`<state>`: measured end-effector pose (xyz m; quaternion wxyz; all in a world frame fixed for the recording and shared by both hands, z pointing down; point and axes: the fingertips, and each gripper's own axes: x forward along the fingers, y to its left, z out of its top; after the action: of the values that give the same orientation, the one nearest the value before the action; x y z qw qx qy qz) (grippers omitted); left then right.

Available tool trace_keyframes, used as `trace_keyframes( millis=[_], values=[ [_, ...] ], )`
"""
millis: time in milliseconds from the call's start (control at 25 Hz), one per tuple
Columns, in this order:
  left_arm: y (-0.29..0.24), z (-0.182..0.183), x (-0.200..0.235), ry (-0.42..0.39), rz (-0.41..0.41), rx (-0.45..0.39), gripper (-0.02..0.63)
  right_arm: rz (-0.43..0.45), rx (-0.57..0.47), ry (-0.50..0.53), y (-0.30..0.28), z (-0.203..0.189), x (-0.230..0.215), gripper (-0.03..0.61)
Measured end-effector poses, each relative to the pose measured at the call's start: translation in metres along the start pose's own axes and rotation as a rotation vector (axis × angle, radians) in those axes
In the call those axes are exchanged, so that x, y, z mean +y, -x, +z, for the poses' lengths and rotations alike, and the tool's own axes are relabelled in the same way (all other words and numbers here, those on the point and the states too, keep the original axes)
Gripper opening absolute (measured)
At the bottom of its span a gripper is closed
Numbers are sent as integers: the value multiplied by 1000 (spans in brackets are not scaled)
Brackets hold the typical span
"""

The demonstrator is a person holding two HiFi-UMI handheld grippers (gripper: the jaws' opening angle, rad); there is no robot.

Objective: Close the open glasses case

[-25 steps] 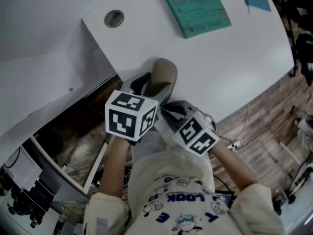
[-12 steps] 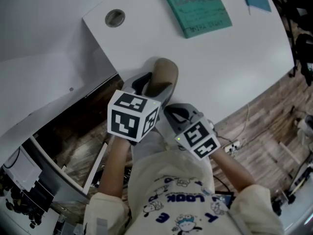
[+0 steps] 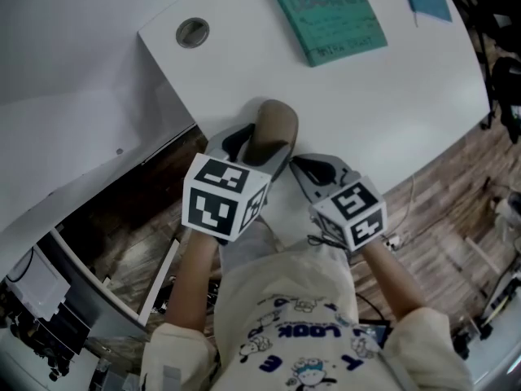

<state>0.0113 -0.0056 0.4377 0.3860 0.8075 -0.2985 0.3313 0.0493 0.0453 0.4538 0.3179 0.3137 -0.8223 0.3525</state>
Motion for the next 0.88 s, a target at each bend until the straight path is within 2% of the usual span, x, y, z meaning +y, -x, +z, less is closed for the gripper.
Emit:
trace_keyframes(
  millis=[200, 320, 480, 680, 880],
  values=[
    [0, 1, -1, -15, -11, 6, 275, -19, -4, 18, 0, 19, -25, 2],
    [-1, 0, -6, -60, -33, 25, 273, -47, 2, 29, 1, 25, -44, 0],
    [-8, -4, -21, -174, -81, 94, 271, -73, 23, 21, 7, 27, -68, 0],
    [-16, -8, -43, -299, -154, 148, 270, -66, 74, 78, 17, 17, -83, 0],
    [-21, -18, -67, -502, -255, 233, 270, -22, 126, 147, 26, 8, -90, 2]
  ],
)
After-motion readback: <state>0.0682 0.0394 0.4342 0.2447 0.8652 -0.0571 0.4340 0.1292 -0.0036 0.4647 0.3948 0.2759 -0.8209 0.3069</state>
